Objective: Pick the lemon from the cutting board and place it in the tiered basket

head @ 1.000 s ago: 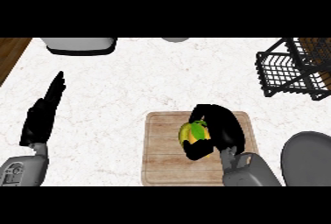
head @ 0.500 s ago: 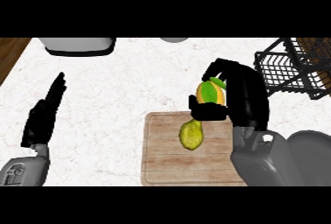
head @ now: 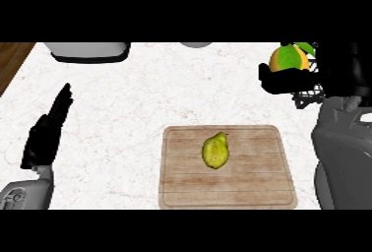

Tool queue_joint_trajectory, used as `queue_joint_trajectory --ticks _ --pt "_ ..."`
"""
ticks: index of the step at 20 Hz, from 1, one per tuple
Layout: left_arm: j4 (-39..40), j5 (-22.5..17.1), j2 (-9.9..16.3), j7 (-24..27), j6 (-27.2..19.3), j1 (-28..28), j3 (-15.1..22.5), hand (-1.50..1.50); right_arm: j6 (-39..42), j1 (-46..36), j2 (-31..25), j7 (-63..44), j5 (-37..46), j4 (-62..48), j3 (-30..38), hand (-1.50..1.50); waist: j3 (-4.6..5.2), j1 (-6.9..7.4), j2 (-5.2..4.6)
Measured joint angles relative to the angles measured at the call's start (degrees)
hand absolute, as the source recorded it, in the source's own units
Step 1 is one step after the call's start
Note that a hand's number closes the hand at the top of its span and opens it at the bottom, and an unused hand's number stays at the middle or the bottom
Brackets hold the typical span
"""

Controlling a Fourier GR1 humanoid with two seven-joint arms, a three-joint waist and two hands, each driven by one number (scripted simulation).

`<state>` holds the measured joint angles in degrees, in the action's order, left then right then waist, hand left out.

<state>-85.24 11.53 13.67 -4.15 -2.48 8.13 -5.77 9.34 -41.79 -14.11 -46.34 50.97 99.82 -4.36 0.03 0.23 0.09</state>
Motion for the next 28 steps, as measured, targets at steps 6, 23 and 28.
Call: queue_joint_trajectory --ticks 6,23,28 --pt "1.7 0.0 0.0 1.5 0.4 0.4 -0.6 0.0 2.2 -4.7 -4.8 7.3 -5.5 -7.7 7.5 1.5 -0.02 0.11 -0.14" --pt "0.6 1.4 -1.3 -0.2 0.2 1.6 0.4 0.0 -8.1 -10.6 -20.8 27.5 8.3 -40.4 9.4 1.5 -0.03 0.8 -0.42" --pt "0.8 1.5 -1.7 0.8 0.2 0.5 0.3 0.0 -9.6 -12.4 -22.5 35.0 8.0 -49.0 10.8 1.5 -0.04 0.68 -0.38"
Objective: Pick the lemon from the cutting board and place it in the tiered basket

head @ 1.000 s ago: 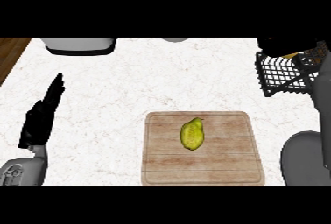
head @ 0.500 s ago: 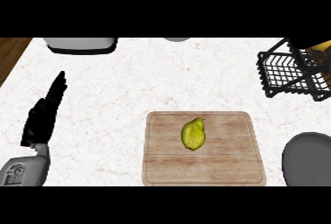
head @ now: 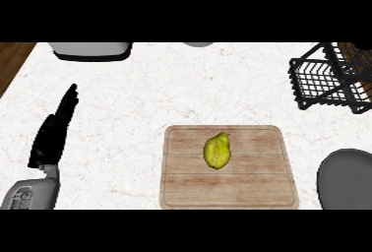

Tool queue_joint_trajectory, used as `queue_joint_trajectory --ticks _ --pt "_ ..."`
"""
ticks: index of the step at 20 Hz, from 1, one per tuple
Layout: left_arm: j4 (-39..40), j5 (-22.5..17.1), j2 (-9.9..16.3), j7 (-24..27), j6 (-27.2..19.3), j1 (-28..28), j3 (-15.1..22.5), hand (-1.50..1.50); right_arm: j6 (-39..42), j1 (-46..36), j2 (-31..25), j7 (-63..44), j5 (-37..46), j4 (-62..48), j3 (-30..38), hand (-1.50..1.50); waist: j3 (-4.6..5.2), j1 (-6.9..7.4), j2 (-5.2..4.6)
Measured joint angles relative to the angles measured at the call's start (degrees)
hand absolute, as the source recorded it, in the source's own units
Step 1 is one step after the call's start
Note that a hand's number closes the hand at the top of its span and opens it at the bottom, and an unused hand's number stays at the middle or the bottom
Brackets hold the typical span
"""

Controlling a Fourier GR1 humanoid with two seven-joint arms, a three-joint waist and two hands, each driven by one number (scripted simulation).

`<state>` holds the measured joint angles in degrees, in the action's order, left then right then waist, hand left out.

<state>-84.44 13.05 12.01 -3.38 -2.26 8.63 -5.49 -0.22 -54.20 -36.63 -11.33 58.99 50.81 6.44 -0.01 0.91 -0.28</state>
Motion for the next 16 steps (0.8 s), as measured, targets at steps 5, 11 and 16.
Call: queue_joint_trajectory --ticks 5,11,16 --pt "-0.3 -0.1 0.4 -0.3 0.5 0.2 -0.4 0.0 -1.0 -0.3 -0.5 6.9 -2.4 -7.6 2.7 1.5 -0.02 0.09 -0.03" --pt "-0.9 -0.2 0.1 -0.8 0.7 0.6 -0.4 0.0 0.3 -1.9 -0.4 10.6 -6.5 -16.9 7.1 -1.5 -0.01 0.33 -0.15" --pt "-1.1 -0.5 0.6 -1.6 1.2 1.0 -0.8 0.0 1.2 -2.8 -0.5 11.8 -9.2 -20.7 10.0 -1.5 0.88 0.56 0.44"
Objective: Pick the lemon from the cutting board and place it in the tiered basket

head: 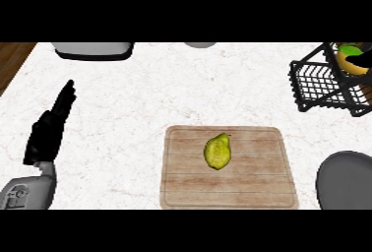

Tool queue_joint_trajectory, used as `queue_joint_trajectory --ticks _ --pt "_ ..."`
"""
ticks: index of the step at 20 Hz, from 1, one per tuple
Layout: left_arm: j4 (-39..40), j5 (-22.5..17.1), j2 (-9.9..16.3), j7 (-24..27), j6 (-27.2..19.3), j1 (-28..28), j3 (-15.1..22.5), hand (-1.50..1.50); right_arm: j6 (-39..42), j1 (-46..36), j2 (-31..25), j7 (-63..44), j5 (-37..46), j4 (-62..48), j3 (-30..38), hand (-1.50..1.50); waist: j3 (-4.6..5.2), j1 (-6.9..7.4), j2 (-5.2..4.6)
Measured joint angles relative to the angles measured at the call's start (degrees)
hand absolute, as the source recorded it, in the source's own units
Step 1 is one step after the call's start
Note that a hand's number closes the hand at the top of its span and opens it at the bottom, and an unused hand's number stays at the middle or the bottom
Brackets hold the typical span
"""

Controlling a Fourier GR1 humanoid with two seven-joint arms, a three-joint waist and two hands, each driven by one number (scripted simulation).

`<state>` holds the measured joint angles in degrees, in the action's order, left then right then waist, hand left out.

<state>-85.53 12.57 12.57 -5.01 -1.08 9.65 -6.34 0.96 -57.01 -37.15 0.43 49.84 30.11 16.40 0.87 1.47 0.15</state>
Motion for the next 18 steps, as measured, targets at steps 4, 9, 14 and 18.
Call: queue_joint_trajectory --ticks 4,9,14,18 --pt "0.2 0.2 -0.1 0.0 -0.2 0.3 -0.1 0.0 -2.0 -0.1 0.2 2.2 -3.1 -1.4 3.2 -1.5 0.09 0.02 0.08" --pt "-0.8 0.4 0.2 -1.4 0.0 0.3 -0.2 0.0 -4.2 -0.5 -0.8 4.9 -7.5 -2.1 7.6 -1.5 -0.31 -0.08 -0.11" --pt "0.9 0.2 0.0 0.3 -0.1 0.2 -0.7 0.0 -5.5 -0.2 -2.6 4.2 -10.7 0.1 10.3 -1.5 -0.63 -0.78 -0.2" --pt "0.8 0.4 0.0 1.0 -0.3 -0.8 -0.9 0.0 -1.9 1.2 -7.6 1.7 -13.4 0.1 13.2 -1.5 -0.78 -1.27 -0.11"
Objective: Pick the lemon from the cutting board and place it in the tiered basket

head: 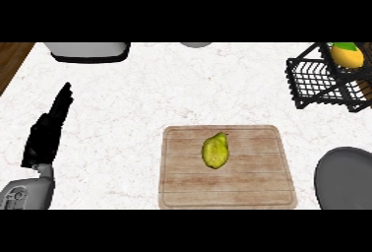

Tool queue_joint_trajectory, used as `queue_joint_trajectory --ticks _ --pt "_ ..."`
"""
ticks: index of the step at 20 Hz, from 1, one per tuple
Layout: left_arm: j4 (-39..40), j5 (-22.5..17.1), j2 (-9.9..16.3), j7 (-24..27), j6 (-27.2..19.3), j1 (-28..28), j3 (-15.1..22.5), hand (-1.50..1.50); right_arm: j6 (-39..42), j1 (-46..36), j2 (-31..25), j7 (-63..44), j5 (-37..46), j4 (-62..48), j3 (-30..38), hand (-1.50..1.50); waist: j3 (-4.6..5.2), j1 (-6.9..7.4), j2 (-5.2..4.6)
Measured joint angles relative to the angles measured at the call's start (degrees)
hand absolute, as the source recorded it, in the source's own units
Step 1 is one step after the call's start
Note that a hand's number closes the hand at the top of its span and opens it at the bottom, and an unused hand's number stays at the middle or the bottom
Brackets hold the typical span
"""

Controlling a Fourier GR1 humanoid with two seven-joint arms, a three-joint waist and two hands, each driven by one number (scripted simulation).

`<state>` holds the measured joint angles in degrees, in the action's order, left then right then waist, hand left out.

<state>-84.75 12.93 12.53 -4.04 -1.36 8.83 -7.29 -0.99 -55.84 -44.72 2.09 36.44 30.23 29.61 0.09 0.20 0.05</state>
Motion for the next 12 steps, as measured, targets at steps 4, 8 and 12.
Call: queue_joint_trajectory --ticks 4,8,12 --pt "-0.5 -0.5 0.4 -0.3 0.5 -0.4 -0.6 0.0 6.2 3.0 -5.2 -1.5 -3.9 -0.1 3.5 -1.5 -0.05 -0.55 0.12" --pt "-1.2 -0.6 0.5 -0.7 0.5 -1.0 -0.9 0.0 12.2 9.4 -10.7 1.6 -7.9 -0.7 7.3 -1.5 -0.09 -0.84 0.14" --pt "-1.3 0.3 -0.5 -0.5 -0.3 -1.0 -0.1 0.0 16.9 14.9 -15.3 6.6 -12.0 -2.7 11.3 -1.5 -0.13 -0.73 0.03"
